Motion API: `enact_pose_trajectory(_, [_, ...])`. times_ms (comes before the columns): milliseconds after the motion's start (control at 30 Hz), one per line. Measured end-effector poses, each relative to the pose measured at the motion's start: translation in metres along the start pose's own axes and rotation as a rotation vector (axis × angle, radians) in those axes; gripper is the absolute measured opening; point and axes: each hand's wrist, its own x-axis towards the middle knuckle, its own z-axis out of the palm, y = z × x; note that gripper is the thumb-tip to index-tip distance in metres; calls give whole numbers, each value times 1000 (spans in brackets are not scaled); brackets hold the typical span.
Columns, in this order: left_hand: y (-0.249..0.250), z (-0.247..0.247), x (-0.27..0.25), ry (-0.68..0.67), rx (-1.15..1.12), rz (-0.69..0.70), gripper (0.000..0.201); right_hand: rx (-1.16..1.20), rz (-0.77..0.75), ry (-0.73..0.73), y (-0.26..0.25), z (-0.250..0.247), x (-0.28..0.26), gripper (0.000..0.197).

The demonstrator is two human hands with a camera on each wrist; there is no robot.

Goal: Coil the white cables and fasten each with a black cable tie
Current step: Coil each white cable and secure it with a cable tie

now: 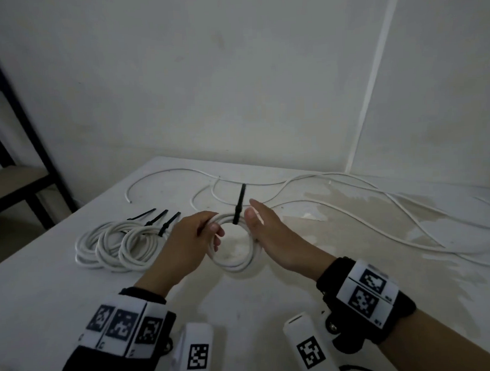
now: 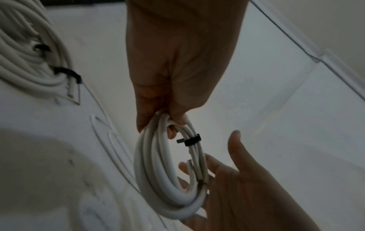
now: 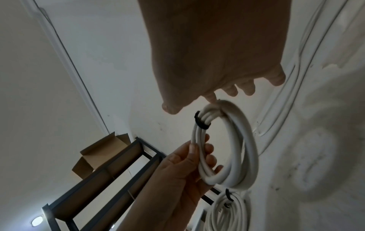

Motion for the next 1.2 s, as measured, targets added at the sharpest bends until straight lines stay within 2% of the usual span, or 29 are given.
enact_pose_trajectory(100, [-20,-16,-1,31,26,-84,30,-130,43,-41,9,-3,-2,68])
enact_pose_trajectory(167, [-33,-29,-2,61,49,-143,27,-214,88,-41,13,-6,3,63])
enact_pose_trajectory(400, [-63,-64,5,76,221,-285,21,-258,183,-24,27,-17,9,62])
enact_pose_trajectory(567, [-69,-69,13,10,332,-350,20,-256,180,6,35,-20,15,63])
enact_pose_trajectory(700, [-71,-68,19,61,490,-373,23,-244,173,30,42,-26,20,64])
enact_pose_trajectory(867, [-61,-65,20,141,678,-334,28,-282,181,50,50,-42,20,62])
enact_pose_trajectory(1000, [-42,-58,22,196,702,-281,28,-336,217,61,61,-57,23,61])
enact_pose_trajectory(1200, [-19,-27,35,76,739,-115,30,-453,255,79,89,-77,36,63])
